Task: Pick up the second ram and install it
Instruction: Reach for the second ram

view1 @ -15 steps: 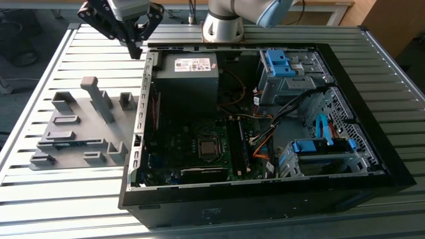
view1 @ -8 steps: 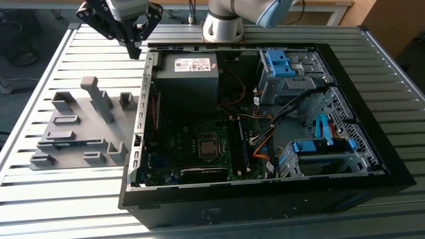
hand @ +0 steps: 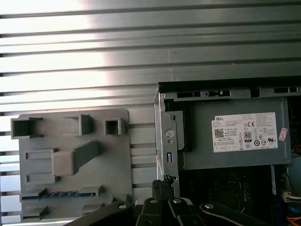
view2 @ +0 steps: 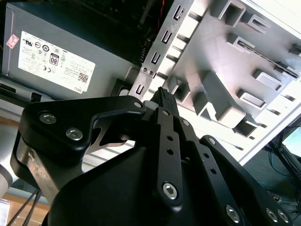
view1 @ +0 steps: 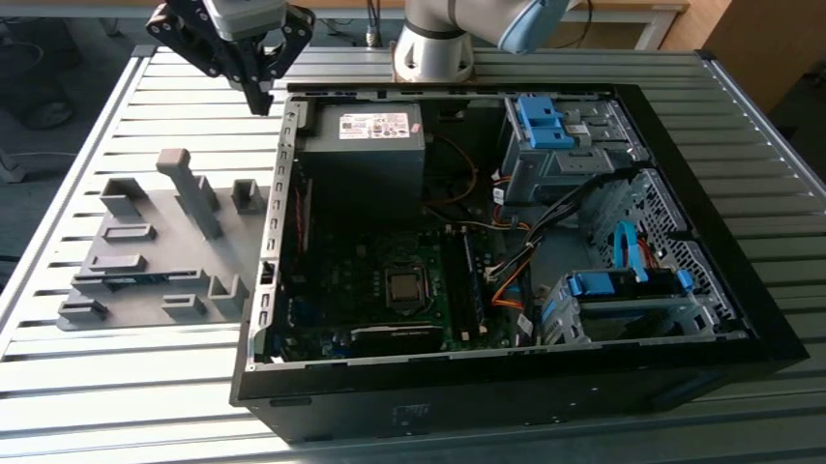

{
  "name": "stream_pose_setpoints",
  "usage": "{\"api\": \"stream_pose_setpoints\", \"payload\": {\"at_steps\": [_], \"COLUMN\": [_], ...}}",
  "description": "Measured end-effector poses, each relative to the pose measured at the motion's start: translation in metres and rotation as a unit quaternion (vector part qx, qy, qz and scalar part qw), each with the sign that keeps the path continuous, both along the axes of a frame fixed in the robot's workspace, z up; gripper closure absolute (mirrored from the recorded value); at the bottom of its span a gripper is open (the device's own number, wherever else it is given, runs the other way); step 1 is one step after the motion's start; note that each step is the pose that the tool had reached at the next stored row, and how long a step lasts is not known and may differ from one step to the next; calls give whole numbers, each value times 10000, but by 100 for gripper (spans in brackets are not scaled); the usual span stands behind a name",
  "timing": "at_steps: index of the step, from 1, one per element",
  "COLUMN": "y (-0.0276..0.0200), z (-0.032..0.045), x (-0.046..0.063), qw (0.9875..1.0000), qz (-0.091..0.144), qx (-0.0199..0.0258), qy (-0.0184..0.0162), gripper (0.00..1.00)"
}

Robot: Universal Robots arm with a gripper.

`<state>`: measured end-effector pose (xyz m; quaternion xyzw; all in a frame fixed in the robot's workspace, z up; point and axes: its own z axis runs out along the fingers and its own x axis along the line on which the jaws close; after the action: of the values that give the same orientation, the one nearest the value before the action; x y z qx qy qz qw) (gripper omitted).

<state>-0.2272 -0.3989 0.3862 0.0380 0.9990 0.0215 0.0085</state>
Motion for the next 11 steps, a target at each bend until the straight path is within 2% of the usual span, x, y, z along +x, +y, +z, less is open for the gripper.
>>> {"api": "stream_pose_setpoints", "payload": {"at_steps": [11], "y": [0], "z": [-1], "x": [-51], "qw": [10000], "qz": [0], "qx": [0], "qy": [0], "gripper": [89]}}
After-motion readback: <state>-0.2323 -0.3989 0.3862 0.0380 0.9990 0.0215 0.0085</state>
